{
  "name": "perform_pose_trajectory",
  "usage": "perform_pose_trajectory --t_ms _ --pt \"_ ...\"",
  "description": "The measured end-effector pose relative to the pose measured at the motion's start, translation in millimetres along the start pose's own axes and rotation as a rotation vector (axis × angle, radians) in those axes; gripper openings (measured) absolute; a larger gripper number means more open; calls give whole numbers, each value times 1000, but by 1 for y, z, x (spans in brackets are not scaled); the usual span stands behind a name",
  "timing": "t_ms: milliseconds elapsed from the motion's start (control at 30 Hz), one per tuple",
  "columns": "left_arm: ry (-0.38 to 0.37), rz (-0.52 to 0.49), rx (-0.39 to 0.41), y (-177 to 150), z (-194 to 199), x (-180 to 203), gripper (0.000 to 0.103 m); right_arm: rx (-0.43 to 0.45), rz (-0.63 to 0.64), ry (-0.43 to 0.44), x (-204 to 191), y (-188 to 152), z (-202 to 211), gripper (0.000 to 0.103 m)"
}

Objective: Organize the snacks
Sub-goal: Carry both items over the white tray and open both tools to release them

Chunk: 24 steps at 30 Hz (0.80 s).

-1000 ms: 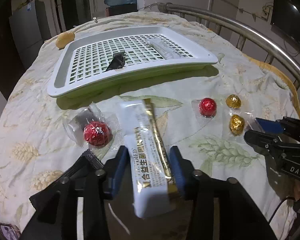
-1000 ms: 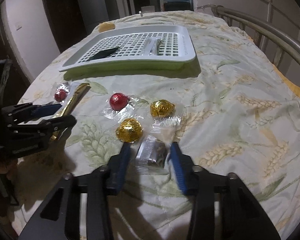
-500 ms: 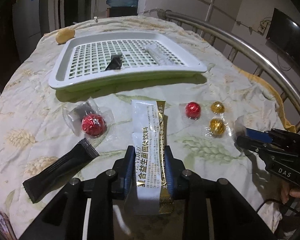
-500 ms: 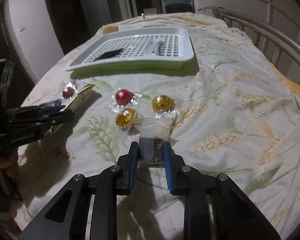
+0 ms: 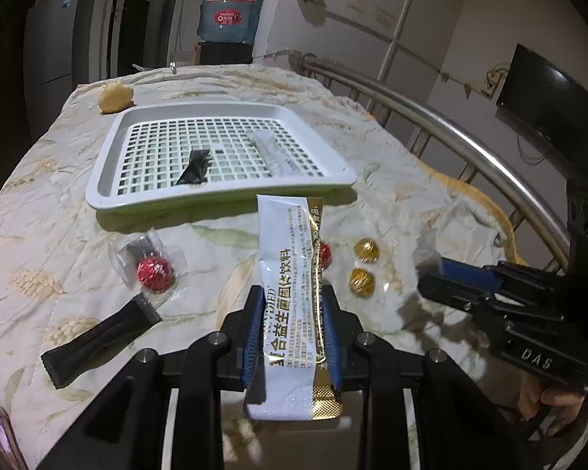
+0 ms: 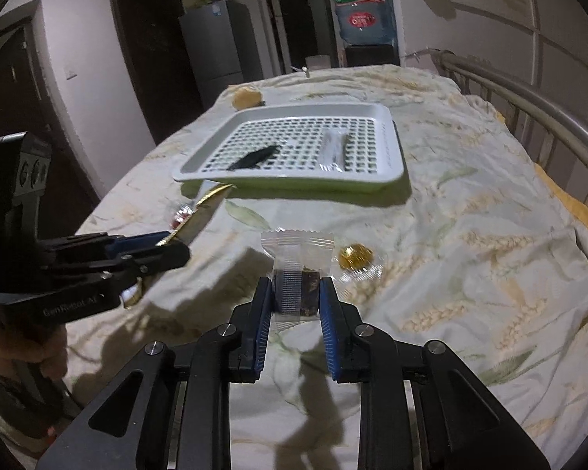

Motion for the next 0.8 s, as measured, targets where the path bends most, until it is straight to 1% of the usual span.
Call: perform_pose_trajectory --t_ms 367,800 --pt "-7 21 80 31 13 0 30 61 1 44 -19 41 9 23" --pt "5 44 149 75 15 -11 30 119 -16 72 -25 94 5 23"
Point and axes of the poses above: each gripper's, at about its wrist camera, not at the fingertips, and z roughly against the way its jaws point, x to its right, y to its top, the point moved 9 cm from there along -z, roughly the way its jaws point, and after that the axes turned 9 degrees about -z, right-handed, at the moved point
